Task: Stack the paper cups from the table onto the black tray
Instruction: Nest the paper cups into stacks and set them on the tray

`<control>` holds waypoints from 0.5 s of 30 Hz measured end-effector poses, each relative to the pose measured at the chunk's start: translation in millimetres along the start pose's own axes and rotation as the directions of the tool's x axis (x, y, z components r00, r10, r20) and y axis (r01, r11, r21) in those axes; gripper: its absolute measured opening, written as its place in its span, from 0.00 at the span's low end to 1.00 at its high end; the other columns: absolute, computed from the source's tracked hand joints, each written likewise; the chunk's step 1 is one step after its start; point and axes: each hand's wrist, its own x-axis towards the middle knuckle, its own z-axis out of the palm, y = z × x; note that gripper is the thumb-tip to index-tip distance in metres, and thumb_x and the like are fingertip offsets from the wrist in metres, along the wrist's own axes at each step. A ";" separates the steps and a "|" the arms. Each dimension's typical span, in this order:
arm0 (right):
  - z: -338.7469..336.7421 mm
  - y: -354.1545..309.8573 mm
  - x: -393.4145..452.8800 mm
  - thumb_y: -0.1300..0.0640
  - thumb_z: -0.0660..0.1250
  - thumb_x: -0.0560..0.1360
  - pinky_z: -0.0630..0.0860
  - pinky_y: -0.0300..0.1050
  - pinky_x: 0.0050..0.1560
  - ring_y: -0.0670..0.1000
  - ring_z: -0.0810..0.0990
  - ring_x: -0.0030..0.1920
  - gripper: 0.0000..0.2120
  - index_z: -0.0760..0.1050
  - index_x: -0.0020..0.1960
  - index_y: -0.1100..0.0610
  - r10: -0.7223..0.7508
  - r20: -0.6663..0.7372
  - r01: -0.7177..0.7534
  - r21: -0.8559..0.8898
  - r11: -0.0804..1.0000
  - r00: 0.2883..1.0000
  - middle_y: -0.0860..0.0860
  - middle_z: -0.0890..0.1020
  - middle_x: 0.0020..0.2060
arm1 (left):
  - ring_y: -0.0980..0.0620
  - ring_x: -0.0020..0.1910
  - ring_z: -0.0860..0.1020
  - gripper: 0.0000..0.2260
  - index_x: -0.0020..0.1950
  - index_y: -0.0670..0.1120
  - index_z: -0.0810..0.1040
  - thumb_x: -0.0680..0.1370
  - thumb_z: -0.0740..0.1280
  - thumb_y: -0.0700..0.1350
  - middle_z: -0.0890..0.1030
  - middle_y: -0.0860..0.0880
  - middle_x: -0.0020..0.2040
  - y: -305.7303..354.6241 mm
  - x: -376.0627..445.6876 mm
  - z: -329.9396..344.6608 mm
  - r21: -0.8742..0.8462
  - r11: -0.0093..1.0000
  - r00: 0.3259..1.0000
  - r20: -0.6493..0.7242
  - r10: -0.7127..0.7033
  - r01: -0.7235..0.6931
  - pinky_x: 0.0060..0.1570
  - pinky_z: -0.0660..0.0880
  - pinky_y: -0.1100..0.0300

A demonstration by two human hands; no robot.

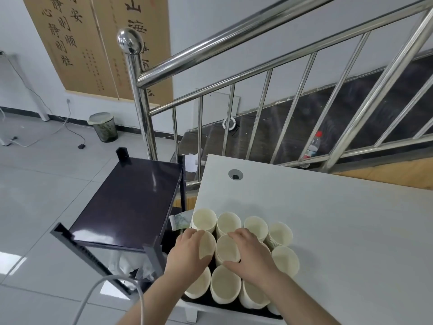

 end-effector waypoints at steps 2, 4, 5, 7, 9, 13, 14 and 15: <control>3.3 0.2 0.9 0.46 0.67 0.74 0.72 0.42 0.56 0.47 0.67 0.67 0.30 0.63 0.73 0.49 0.015 0.003 -0.015 -0.005 1.000 1.000 0.45 0.65 0.67 | 0.54 0.67 0.64 0.24 0.70 0.55 0.65 0.75 0.66 0.54 0.64 0.56 0.69 -0.6 -0.7 2.0 0.000 1.000 1.000 -0.005 0.001 -0.001 0.54 0.73 0.60; 5.6 0.7 2.3 0.46 0.67 0.74 0.72 0.42 0.57 0.47 0.67 0.66 0.29 0.64 0.72 0.50 0.028 0.002 -0.028 -0.013 1.000 1.000 0.45 0.66 0.67 | 0.54 0.66 0.64 0.24 0.70 0.55 0.65 0.76 0.66 0.54 0.65 0.56 0.68 -1.3 -0.6 3.0 0.009 1.000 1.000 -0.012 0.001 -0.001 0.54 0.73 0.59; 7.1 1.0 3.2 0.46 0.67 0.74 0.72 0.42 0.57 0.47 0.67 0.66 0.29 0.64 0.72 0.50 0.033 0.001 -0.033 -0.016 0.999 0.999 0.45 0.66 0.67 | 0.54 0.66 0.64 0.24 0.70 0.56 0.64 0.76 0.66 0.54 0.65 0.56 0.68 -1.4 -0.1 3.1 0.015 1.000 1.000 -0.013 0.001 -0.001 0.54 0.73 0.59; 9.8 1.5 5.0 0.46 0.67 0.74 0.72 0.43 0.58 0.48 0.67 0.67 0.28 0.64 0.72 0.50 0.045 -0.002 -0.045 -0.010 0.999 0.999 0.45 0.66 0.67 | 0.53 0.66 0.65 0.23 0.70 0.55 0.64 0.76 0.66 0.52 0.65 0.56 0.67 -1.6 1.3 2.8 0.026 1.000 1.000 -0.011 -0.001 0.002 0.54 0.74 0.59; 11.9 0.7 6.4 0.47 0.67 0.74 0.72 0.44 0.59 0.48 0.67 0.66 0.27 0.65 0.71 0.50 0.058 -0.006 -0.058 -0.001 0.998 0.998 0.45 0.66 0.67 | 0.53 0.66 0.65 0.23 0.70 0.55 0.65 0.76 0.66 0.51 0.65 0.56 0.67 -2.2 3.1 2.7 0.027 1.000 1.000 -0.008 -0.004 0.004 0.53 0.74 0.59; 13.7 0.2 8.6 0.48 0.68 0.74 0.73 0.45 0.59 0.48 0.67 0.67 0.27 0.66 0.70 0.50 0.084 -0.019 -0.084 0.010 0.996 0.996 0.45 0.67 0.66 | 0.53 0.65 0.65 0.22 0.69 0.55 0.65 0.76 0.66 0.50 0.65 0.56 0.66 -2.8 6.6 3.0 0.031 1.000 1.000 -0.006 -0.001 0.001 0.52 0.73 0.59; 13.8 0.0 9.0 0.48 0.68 0.74 0.72 0.45 0.59 0.48 0.67 0.67 0.27 0.66 0.70 0.50 0.086 -0.018 -0.086 0.008 0.996 0.996 0.45 0.67 0.66 | 0.53 0.65 0.65 0.22 0.69 0.55 0.65 0.76 0.66 0.51 0.65 0.56 0.66 -2.8 7.1 2.8 0.038 0.999 1.000 -0.004 0.002 -0.001 0.53 0.73 0.59; 13.9 0.1 9.6 0.48 0.68 0.74 0.72 0.45 0.59 0.48 0.66 0.67 0.27 0.65 0.70 0.50 0.087 -0.016 -0.087 0.004 0.996 0.996 0.45 0.67 0.67 | 0.53 0.66 0.65 0.22 0.69 0.55 0.65 0.76 0.66 0.51 0.65 0.56 0.66 -2.5 7.6 2.9 0.044 0.999 1.000 -0.004 0.006 -0.006 0.53 0.73 0.60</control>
